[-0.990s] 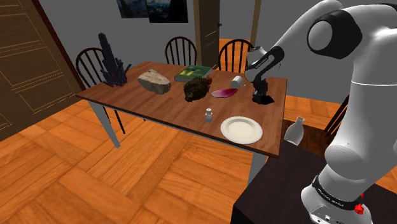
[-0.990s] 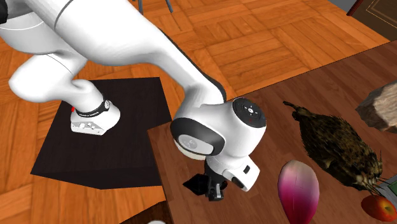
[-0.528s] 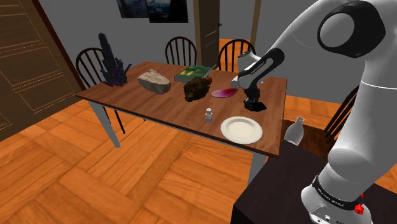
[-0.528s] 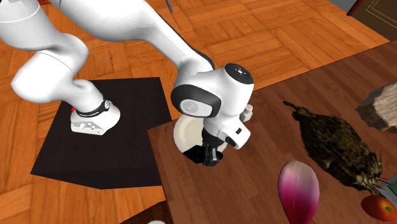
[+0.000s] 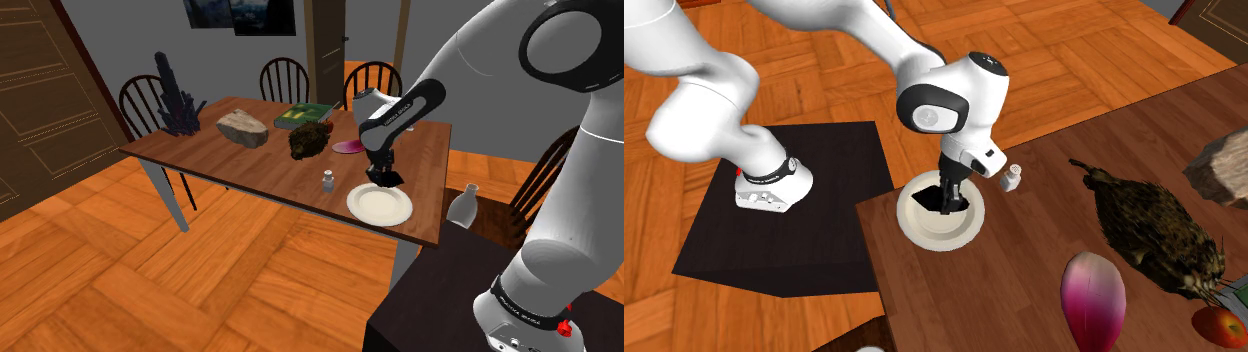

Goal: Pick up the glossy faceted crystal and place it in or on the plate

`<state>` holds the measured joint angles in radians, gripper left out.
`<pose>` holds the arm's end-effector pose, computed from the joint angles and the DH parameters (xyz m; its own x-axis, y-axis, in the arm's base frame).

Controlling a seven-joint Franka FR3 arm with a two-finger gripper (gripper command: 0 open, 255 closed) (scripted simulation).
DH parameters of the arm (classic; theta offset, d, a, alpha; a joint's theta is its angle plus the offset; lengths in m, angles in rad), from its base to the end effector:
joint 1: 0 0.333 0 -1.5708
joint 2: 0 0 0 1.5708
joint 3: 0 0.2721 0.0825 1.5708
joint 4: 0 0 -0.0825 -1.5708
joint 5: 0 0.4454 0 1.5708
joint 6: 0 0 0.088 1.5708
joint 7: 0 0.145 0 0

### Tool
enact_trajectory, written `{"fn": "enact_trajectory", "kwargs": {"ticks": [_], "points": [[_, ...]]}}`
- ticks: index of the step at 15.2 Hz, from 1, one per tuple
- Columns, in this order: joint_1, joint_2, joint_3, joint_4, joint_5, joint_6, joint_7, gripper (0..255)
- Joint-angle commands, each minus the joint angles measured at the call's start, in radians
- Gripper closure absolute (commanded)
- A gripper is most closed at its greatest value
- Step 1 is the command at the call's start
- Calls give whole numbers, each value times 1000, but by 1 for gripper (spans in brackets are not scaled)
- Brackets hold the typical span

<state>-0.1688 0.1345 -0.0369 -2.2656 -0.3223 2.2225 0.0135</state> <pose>0.5277 -0.1308 0.1629 0.9804 -0.0221 -0.1957 0.0222 -0.9750 0.2213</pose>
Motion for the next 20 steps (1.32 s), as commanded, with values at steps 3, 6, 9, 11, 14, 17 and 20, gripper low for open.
{"fn": "enact_trajectory", "kwargs": {"ticks": [3,6,9,11,14,17,20], "points": [[26,13,21,-11,3,12,51,255],[25,44,19,-17,-6,48,63,255],[25,76,16,-21,-16,84,76,255],[26,99,14,-23,-23,107,85,255],[26,133,11,-24,-33,141,99,255],[26,140,10,-24,-35,147,101,255],[26,140,10,-24,-35,147,101,255]]}}
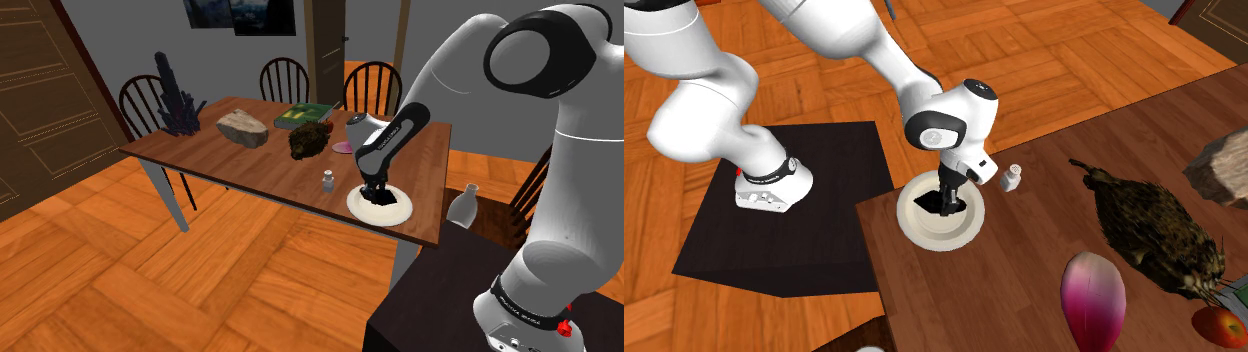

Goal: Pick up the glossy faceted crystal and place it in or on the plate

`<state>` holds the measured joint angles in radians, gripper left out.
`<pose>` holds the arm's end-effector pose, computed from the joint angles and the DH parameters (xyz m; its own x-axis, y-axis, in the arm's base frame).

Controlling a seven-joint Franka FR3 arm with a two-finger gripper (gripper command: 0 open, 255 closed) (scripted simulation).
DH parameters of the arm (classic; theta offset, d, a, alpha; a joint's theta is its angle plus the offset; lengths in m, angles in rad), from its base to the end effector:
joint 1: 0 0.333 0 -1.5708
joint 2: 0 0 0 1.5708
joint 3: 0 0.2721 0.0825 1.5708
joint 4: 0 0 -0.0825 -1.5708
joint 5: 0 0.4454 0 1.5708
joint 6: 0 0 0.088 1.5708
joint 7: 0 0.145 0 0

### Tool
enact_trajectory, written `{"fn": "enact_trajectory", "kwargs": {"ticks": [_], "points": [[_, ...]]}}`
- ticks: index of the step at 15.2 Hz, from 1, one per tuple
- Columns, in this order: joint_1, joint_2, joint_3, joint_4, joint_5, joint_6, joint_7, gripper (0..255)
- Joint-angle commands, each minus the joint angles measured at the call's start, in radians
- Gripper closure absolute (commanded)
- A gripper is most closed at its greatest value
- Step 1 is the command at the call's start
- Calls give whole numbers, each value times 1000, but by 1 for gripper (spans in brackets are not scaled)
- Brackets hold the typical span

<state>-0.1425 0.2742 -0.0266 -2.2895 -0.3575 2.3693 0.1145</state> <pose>0.5159 -0.1029 0.0868 0.9804 -0.0238 -0.1956 0.0206 -0.9749 0.2217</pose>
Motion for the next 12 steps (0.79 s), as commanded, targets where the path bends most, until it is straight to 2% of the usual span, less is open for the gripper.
{"fn": "enact_trajectory", "kwargs": {"ticks": [1,2,3,8,12], "points": [[0,0,0,0,0,1,0,255],[0,0,0,0,0,1,0,255],[0,0,0,0,0,1,0,0],[0,0,0,0,0,1,0,0],[13,-81,20,38,38,-119,-23,0]]}}
